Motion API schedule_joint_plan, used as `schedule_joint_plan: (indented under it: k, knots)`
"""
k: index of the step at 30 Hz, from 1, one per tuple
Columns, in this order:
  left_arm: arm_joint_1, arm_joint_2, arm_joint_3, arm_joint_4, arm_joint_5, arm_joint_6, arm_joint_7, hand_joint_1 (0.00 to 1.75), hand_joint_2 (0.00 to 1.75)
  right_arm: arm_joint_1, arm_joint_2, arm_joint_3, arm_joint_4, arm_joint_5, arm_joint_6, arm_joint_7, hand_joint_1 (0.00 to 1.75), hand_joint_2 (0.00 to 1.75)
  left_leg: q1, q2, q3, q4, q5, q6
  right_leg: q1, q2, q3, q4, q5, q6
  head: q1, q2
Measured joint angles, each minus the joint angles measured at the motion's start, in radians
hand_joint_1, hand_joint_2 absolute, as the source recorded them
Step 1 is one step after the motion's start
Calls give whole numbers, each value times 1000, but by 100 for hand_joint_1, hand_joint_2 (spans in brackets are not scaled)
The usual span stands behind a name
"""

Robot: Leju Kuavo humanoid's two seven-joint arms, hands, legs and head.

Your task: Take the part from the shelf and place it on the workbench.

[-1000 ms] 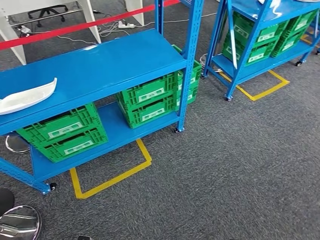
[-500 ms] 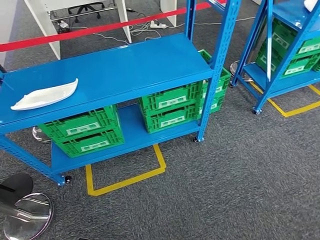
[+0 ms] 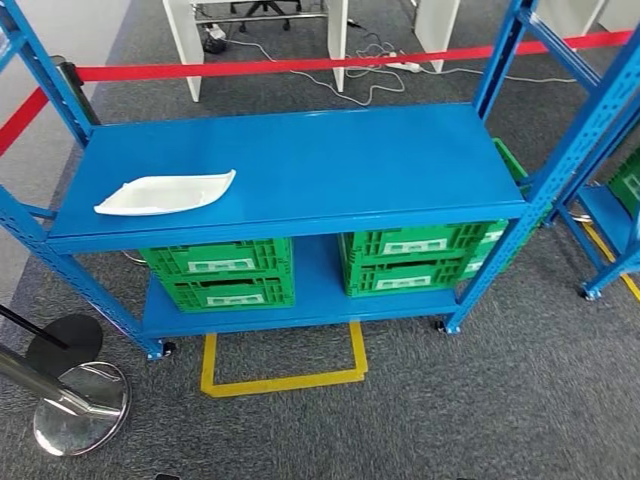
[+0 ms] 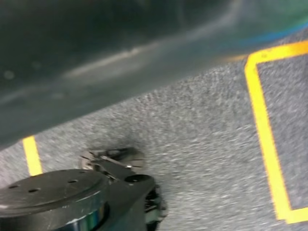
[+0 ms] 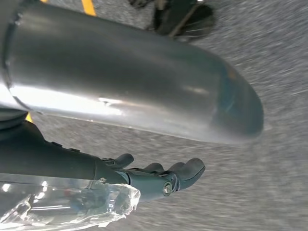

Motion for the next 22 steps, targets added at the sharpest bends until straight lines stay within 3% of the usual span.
schedule_joint_plan:
  k: [1, 2, 3, 4, 5, 6, 8, 10, 12, 13, 16, 18, 19, 22]
  knots:
    - [1, 0, 2, 0, 0, -1, 0, 0, 0, 3, 0, -3, 0, 1, 1, -1, 0, 0, 2, -14, 14, 4, -16, -8, -4, 17, -6, -40, 67, 2, 3, 0]
    - [1, 0, 3, 0, 0, -2, 0, 0, 0, 4, 0, -6, 0, 1, 2, -2, 0, 0, 4, -26, 21, 7, -28, -15, -6, 32, -8, -68, 128, -4, 6, 0]
    - [1, 1, 6, 0, 0, -2, 0, 0, 0, 5, 0, -10, -1, 2, 3, -3, 0, 0, 5, -33, 21, 9, -36, -22, -5, 41, -8, -79, 171, -14, 8, 0]
    - [1, 1, 8, 0, 0, -2, -1, 0, 0, 3, 0, -12, -1, 2, 4, -5, 0, 0, 6, -39, 20, 12, -37, -29, -3, 41, -8, -80, 181, -29, 9, -1]
    - [0, 1, 9, 0, 0, -2, -1, 0, 0, 2, 0, -13, -2, 3, 4, -7, 0, 0, 8, -40, 15, 14, -34, -34, -2, 34, -1, -82, 178, -40, 8, 0]
    - [-2, 1, 10, 0, 0, -3, -1, 0, 0, 1, 0, -13, -3, 3, 4, -9, 0, 0, 8, -27, 6, 29, -25, -39, -3, 25, 6, -86, 174, -47, 7, 0]
    - [-9, 0, 10, -1, 0, -3, -1, 0, 0, 1, 1, -14, -5, 4, 4, -11, 0, 0, 6, 29, -42, 110, -15, -52, -4, 4, 30, -102, 164, -60, 4, 0]
    - [-14, 0, 10, -1, 0, -3, -1, 0, 0, 1, 1, -14, -5, 4, 5, -11, 0, 0, 4, 77, -125, 224, -48, -60, 0, -18, 57, -117, 151, -68, 1, 0]
    - [-13, 0, 11, -2, 0, -3, -1, 0, 0, 0, 2, -15, -6, 4, 8, -13, 0, 0, 4, 85, -189, 284, -80, -60, 4, -34, 81, -123, 135, -72, 1, 0]
    - [-11, 0, 11, -3, -1, -4, -1, 0, 0, -1, 2, -17, -6, 4, 11, -16, 0, 0, 3, 85, -203, 277, -64, -55, 7, -38, 93, -123, 127, -73, 1, 0]
    - [-8, -3, 15, -11, -4, -4, -1, 0, 0, -5, 2, -23, -7, 9, 21, -29, 0, 0, -11, 94, -177, 140, 68, -24, 16, -46, 129, -126, 105, -74, 3, 0]
    - [-10, -5, 17, -17, -5, -5, -1, 0, 0, -6, 4, -28, -9, 12, 24, -32, 0, 0, -23, 105, -162, 70, 90, -1, 18, -51, 139, -130, 95, -68, 3, 0]
    - [-9, -6, 18, -19, -6, -5, -1, 0, 0, -7, 5, -31, -9, 13, 26, -33, 0, 0, -26, 108, -158, 56, 87, 2, 20, -54, 140, -132, 90, -65, 3, 0]
    - [-5, -9, 19, -23, -6, -4, 0, 0, 0, -9, 5, -35, -11, 13, 32, -34, 0, 0, -22, 102, -147, 25, 107, -29, 24, -58, 142, -140, 80, -81, 0, 0]
